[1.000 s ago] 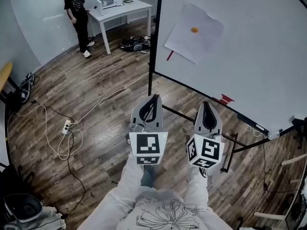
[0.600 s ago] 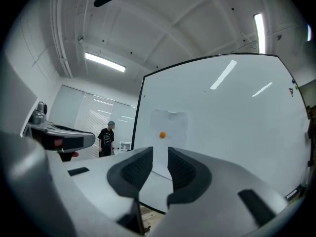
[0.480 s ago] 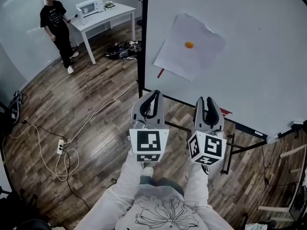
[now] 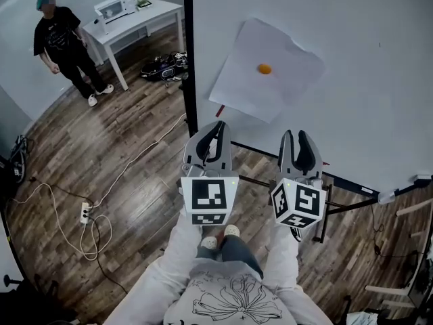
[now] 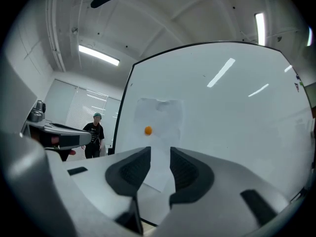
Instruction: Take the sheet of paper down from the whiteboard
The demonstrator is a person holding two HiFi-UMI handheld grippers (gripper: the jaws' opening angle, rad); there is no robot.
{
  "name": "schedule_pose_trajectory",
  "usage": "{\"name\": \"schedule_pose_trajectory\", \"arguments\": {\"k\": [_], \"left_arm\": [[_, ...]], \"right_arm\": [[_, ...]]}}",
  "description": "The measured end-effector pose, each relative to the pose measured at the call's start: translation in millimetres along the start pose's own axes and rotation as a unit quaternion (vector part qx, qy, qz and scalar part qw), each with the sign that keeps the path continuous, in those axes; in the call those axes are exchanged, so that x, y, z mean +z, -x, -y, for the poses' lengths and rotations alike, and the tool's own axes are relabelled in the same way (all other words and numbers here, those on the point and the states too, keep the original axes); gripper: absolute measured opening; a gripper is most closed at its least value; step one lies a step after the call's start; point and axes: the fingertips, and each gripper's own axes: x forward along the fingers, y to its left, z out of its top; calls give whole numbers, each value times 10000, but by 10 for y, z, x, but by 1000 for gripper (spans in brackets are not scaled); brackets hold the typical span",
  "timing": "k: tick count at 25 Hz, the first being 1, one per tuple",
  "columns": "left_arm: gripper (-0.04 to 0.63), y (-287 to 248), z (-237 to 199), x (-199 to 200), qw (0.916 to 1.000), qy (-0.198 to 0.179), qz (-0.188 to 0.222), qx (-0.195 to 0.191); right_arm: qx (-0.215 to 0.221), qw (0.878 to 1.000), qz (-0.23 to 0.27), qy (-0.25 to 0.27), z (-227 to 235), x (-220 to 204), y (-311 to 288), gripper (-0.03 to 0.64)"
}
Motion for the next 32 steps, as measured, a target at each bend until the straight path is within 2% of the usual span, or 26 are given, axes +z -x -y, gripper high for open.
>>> {"name": "schedule_pose_trajectory", "arguments": {"k": [13, 25, 26, 28, 32], "left_arm": [[6, -922, 140, 219, 9992, 50, 160, 357], [9, -1367, 240, 421, 9984, -175, 249, 483], [13, -1359, 256, 438, 9984, -175, 251, 470], [86, -1349, 307, 454, 9986, -174, 269, 418], [108, -1457, 368, 432, 9991, -254, 228, 271]], "right_arm": [[304, 9992, 216, 148, 589, 159, -797, 129], [895, 9944, 443, 332, 521, 303, -1162, 129], [930, 9941, 458, 323, 506, 316, -1139, 129], [991, 9934, 485, 306, 495, 324, -1095, 129], [1065, 9927, 494, 272, 469, 315, -1145, 129]]}}
